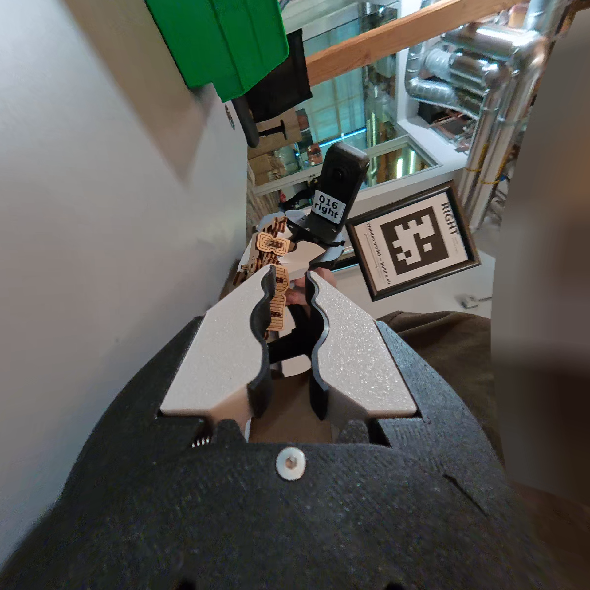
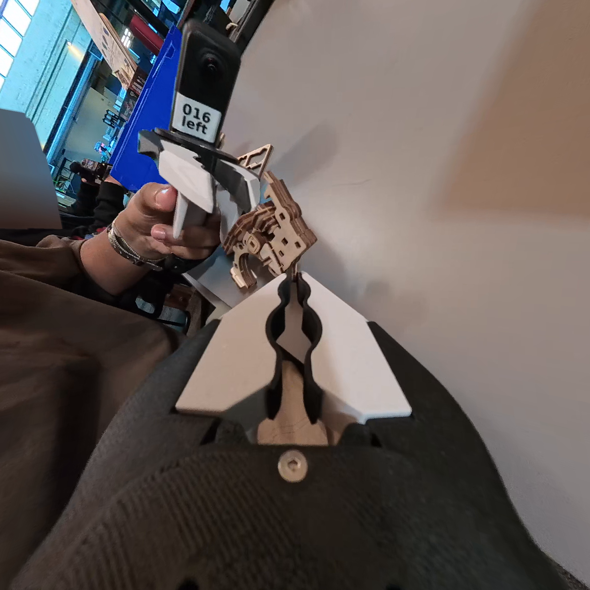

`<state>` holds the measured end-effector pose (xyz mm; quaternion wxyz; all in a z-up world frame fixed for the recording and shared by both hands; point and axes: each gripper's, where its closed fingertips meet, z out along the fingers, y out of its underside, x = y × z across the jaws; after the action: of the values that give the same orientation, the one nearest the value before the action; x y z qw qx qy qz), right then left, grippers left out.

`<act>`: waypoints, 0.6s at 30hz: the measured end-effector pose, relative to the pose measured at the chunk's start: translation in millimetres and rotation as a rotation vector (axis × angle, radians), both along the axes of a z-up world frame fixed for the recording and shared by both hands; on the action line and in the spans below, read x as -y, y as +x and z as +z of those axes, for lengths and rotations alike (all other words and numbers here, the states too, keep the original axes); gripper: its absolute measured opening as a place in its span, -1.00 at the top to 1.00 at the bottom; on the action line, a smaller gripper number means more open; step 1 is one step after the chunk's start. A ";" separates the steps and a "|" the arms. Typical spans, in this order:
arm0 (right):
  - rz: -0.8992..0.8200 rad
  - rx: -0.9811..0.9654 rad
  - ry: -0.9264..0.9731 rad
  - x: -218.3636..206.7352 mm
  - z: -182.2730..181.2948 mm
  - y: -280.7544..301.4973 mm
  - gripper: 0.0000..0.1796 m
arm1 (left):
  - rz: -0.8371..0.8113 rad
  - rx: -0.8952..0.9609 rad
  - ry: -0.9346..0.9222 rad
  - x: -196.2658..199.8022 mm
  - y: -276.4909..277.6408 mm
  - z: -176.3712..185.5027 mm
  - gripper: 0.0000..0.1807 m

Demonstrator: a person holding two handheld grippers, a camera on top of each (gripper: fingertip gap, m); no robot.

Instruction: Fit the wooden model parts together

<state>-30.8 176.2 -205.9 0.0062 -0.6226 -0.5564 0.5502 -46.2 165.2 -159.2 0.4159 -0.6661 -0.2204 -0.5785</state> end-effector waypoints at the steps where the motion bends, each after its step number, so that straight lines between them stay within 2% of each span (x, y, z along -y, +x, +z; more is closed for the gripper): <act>1: 0.003 0.001 0.007 0.4 -0.7 0.0 0.98 | 0.002 -0.028 -0.004 0.0 0.0 -1.7 0.83; 6: 0.023 0.009 0.050 3.2 -5.0 0.8 0.98 | -0.002 -0.185 -0.038 1.2 -0.1 -12.2 0.89; 12: 0.058 0.000 0.105 9.4 -7.0 1.2 0.98 | -0.069 -0.553 -0.153 9.7 -3.2 -43.8 0.87; 18: 0.067 -0.017 0.106 12.5 -4.3 0.3 0.98 | -0.087 -0.546 -0.136 9.2 2.4 -43.4 0.77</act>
<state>-30.5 163.7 -210.1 0.0253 -0.5976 -0.6052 0.5253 -43.7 156.0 -202.6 0.3891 -0.8325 -0.1100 -0.3788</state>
